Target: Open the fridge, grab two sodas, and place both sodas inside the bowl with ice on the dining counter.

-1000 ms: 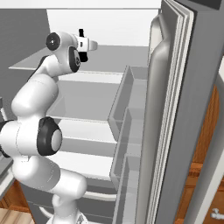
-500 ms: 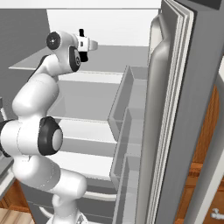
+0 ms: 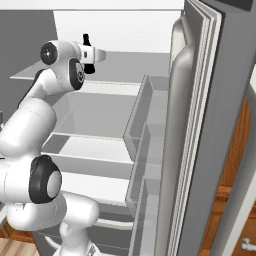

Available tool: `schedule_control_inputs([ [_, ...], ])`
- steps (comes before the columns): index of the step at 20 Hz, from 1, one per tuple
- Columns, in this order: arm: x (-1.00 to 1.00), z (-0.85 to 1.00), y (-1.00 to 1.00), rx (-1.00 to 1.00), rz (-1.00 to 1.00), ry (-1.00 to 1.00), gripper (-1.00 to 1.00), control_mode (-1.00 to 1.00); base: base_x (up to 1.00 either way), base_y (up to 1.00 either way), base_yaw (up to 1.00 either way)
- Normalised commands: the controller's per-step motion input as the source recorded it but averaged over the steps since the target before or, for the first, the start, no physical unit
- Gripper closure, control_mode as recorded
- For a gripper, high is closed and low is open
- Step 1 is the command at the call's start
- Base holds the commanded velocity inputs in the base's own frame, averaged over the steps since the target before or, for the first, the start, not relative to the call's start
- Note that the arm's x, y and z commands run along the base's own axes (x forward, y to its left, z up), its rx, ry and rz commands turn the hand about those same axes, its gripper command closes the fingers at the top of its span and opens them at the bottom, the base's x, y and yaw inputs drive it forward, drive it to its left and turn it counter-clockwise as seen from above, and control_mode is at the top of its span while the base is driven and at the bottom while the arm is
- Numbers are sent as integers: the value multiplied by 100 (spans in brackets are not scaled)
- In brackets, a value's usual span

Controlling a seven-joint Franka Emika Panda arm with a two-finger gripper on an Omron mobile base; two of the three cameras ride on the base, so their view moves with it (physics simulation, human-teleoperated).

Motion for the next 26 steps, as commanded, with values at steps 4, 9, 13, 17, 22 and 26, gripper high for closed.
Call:
schedule_control_inputs([
  [4,-82,42,0,1,0,1,100,-100,0,0,0],
  [9,-82,19,7,2,-2,16,100,-100,0,0,0],
  [13,-94,-3,11,0,-3,10,100,-100,0,0,0],
  [17,-100,-1,0,0,-1,2,100,-100,0,0,0],
  [22,-100,0,-2,0,-1,2,100,-100,0,0,0],
  [26,-100,0,-3,1,0,1,100,-100,0,0,0],
])
